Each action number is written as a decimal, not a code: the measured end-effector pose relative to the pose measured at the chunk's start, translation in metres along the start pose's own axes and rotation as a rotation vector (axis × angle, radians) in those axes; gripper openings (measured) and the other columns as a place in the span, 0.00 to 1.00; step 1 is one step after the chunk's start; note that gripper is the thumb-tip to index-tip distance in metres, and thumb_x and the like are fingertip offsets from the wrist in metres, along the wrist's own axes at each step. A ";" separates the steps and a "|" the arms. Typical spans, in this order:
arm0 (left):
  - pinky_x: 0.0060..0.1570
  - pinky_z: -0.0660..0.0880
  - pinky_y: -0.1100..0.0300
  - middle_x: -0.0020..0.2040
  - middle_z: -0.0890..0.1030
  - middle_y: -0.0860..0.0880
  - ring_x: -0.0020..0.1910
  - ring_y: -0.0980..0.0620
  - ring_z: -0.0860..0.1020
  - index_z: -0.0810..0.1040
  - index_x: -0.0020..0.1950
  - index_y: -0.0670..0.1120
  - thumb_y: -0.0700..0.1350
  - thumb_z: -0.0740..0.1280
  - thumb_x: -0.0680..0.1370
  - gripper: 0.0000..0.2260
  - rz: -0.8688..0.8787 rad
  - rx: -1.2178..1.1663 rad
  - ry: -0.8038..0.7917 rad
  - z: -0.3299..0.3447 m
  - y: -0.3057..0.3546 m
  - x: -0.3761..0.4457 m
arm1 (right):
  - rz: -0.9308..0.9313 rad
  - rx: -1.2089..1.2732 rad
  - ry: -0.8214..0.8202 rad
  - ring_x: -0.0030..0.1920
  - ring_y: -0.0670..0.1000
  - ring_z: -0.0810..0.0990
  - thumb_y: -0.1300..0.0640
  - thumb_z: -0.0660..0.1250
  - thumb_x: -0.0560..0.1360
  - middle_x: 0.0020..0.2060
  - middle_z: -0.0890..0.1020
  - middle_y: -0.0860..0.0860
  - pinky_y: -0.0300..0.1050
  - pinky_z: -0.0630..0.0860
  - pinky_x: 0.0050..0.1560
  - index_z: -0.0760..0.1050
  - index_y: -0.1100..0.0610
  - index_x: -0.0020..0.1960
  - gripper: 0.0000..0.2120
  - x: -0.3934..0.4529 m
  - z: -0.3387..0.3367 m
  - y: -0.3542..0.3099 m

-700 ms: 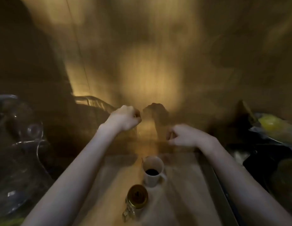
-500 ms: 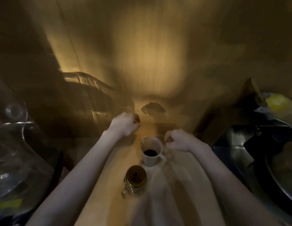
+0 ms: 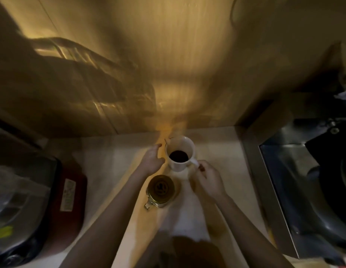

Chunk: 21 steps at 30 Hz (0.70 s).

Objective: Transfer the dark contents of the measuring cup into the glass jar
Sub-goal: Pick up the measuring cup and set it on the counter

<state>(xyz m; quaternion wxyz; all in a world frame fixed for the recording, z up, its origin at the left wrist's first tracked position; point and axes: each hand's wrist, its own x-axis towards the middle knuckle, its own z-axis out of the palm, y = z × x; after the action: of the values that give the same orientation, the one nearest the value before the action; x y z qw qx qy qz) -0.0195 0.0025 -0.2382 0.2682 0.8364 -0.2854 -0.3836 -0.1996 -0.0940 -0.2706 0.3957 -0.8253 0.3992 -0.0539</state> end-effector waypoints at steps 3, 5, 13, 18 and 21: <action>0.64 0.65 0.51 0.70 0.68 0.42 0.70 0.44 0.64 0.65 0.69 0.44 0.33 0.61 0.71 0.26 -0.026 -0.281 -0.091 0.004 0.004 0.000 | 0.021 0.079 0.034 0.44 0.53 0.79 0.56 0.61 0.78 0.45 0.82 0.53 0.49 0.77 0.43 0.74 0.55 0.55 0.08 -0.003 0.006 -0.005; 0.55 0.68 0.55 0.63 0.73 0.43 0.65 0.44 0.68 0.69 0.67 0.43 0.31 0.60 0.70 0.25 -0.035 -0.378 -0.113 0.004 0.008 -0.002 | 0.002 0.109 0.052 0.42 0.52 0.78 0.58 0.58 0.80 0.42 0.81 0.53 0.44 0.73 0.39 0.74 0.57 0.53 0.07 -0.003 0.009 -0.007; 0.46 0.69 0.66 0.52 0.73 0.55 0.55 0.54 0.69 0.65 0.69 0.47 0.30 0.58 0.72 0.27 0.071 -0.426 -0.127 -0.011 0.032 -0.023 | -0.096 0.098 0.118 0.39 0.51 0.75 0.60 0.57 0.80 0.40 0.78 0.55 0.31 0.67 0.35 0.74 0.61 0.49 0.08 -0.006 -0.002 -0.019; 0.53 0.68 0.60 0.58 0.72 0.52 0.60 0.54 0.70 0.66 0.69 0.46 0.31 0.58 0.72 0.26 0.155 -0.388 -0.040 -0.020 0.051 -0.048 | -0.174 0.145 0.241 0.38 0.50 0.77 0.58 0.59 0.79 0.38 0.79 0.55 0.46 0.74 0.37 0.74 0.59 0.48 0.07 -0.023 -0.025 -0.031; 0.56 0.68 0.58 0.57 0.74 0.51 0.60 0.52 0.72 0.70 0.67 0.48 0.32 0.58 0.72 0.25 0.228 -0.343 0.025 -0.020 0.060 -0.068 | -0.220 0.170 0.320 0.37 0.50 0.77 0.57 0.59 0.79 0.37 0.79 0.54 0.45 0.74 0.36 0.74 0.59 0.49 0.07 -0.042 -0.039 -0.035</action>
<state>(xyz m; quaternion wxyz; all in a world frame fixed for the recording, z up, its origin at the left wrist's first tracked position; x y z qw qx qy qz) -0.0570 0.0122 -0.1542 0.4517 0.7454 -0.3054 -0.3835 -0.2226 -0.0755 -0.2103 0.3871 -0.8086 0.3584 -0.2606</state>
